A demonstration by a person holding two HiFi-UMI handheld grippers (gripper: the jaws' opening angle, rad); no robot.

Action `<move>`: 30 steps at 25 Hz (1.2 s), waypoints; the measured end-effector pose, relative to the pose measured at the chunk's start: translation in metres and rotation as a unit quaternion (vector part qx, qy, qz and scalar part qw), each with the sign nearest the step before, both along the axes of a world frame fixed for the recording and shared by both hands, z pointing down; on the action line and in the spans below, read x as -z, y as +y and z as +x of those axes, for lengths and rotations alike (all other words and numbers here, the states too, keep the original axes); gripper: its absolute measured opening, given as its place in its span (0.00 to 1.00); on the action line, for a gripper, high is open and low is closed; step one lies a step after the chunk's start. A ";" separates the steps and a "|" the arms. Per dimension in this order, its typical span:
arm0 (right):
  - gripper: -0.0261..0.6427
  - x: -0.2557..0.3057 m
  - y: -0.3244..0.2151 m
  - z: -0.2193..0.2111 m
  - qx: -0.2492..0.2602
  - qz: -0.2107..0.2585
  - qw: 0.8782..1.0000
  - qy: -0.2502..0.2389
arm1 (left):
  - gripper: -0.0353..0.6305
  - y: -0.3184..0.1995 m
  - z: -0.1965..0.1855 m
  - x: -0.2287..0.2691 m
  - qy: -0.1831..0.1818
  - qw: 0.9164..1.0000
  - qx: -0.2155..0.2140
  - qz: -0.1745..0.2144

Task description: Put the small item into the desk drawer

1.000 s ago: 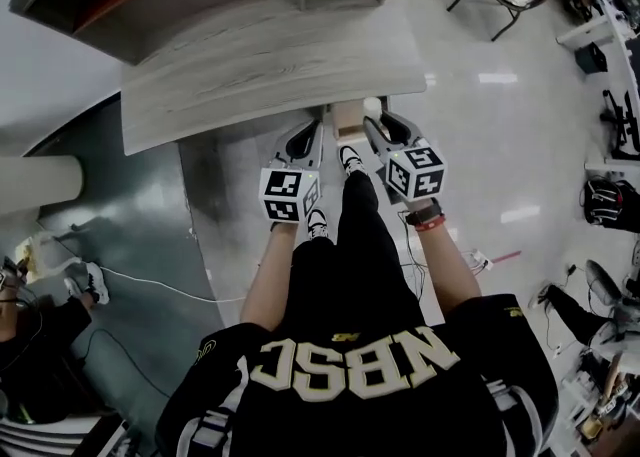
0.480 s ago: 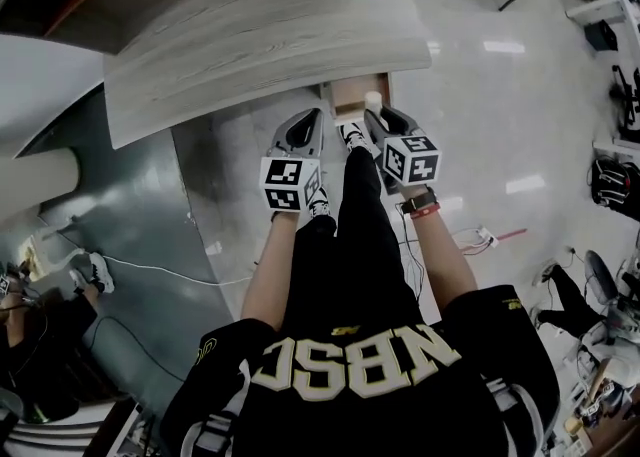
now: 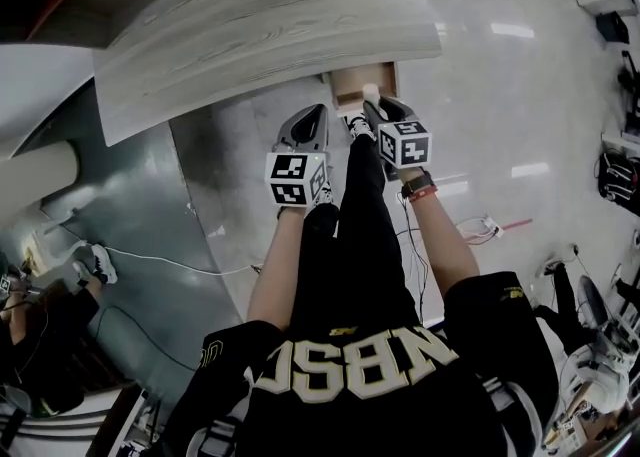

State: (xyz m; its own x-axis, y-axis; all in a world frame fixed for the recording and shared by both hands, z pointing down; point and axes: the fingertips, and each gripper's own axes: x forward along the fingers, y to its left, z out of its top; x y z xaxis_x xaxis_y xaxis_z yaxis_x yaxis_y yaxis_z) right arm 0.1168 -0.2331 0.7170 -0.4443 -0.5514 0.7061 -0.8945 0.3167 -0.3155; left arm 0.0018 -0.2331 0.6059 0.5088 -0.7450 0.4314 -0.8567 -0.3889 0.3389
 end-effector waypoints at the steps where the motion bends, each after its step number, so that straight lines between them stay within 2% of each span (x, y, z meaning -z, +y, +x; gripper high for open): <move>1: 0.24 -0.007 -0.002 0.000 0.002 -0.003 1.000 0.001 | 0.07 -0.002 0.001 -0.003 -0.001 1.000 0.000 -0.002; 19: 0.24 -0.103 -0.038 -0.005 0.027 -0.041 0.998 0.049 | 0.07 -0.017 -0.005 -0.050 -0.009 1.000 0.012 -0.022; 26: 0.24 -0.126 -0.052 -0.012 0.079 -0.036 0.993 0.084 | 0.07 -0.011 -0.002 -0.067 -0.011 0.999 0.011 -0.031; 30: 0.24 -0.132 -0.051 -0.021 0.129 -0.035 0.985 0.109 | 0.07 -0.007 -0.006 -0.072 -0.007 0.999 0.018 -0.037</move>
